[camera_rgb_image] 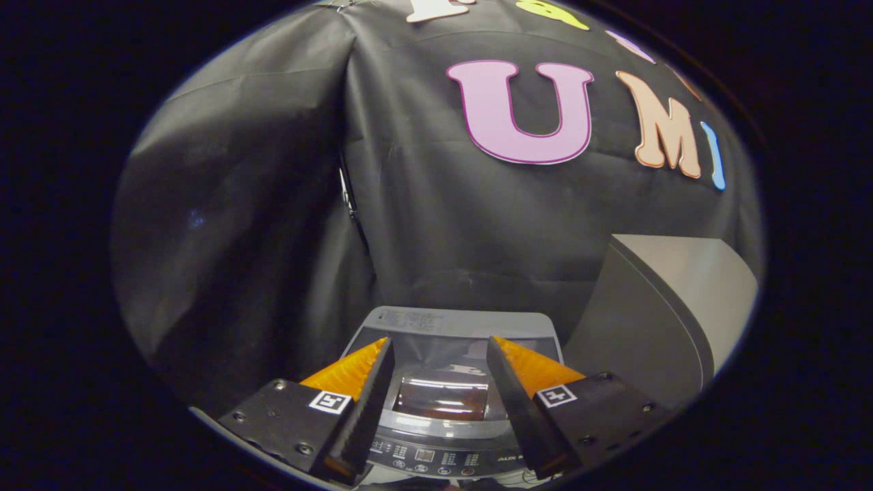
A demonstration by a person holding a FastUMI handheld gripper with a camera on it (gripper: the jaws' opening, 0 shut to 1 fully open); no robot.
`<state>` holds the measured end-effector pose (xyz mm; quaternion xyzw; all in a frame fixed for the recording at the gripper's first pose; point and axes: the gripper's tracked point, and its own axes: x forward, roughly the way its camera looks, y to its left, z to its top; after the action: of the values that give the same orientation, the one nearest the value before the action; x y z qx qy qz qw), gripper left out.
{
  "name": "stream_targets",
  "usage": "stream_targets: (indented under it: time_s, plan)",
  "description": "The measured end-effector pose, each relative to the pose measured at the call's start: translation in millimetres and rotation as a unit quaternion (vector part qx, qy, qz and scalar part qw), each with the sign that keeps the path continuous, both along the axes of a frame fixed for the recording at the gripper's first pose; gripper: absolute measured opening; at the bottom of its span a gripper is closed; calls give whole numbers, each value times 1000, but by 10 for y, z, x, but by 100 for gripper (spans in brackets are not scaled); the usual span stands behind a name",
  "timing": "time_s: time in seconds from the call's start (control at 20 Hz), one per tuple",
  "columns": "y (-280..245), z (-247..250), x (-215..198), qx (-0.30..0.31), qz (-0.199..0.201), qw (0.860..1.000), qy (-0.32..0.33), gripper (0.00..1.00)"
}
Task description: Put the clothes into the washing machine and then close the washing machine lid.
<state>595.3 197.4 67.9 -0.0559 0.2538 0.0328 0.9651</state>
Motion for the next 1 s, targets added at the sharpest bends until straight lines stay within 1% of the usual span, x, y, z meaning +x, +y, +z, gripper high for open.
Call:
stream_targets:
  time_s: [0.3, 0.45, 0.6, 0.65, 0.8, 0.85, 1.0]
  plan:
    - [-24, 21, -16, 5, 7, 1000, -30, 84]
    - [-26, 16, 9, 27, 8, 999, -46, 86]
    - [-49, 35, 38, 30, 10, 997, -64, 87]
    - [-42, 23, 39, 33, 10, 997, -69, 88]
    - [-42, 3, 37, 60, 1, 995, -85, 97]
    - [-47, 16, 65, 67, -1, 994, -88, 97]
    - [-85, 97, -39, 73, -9, 992, -102, 97]
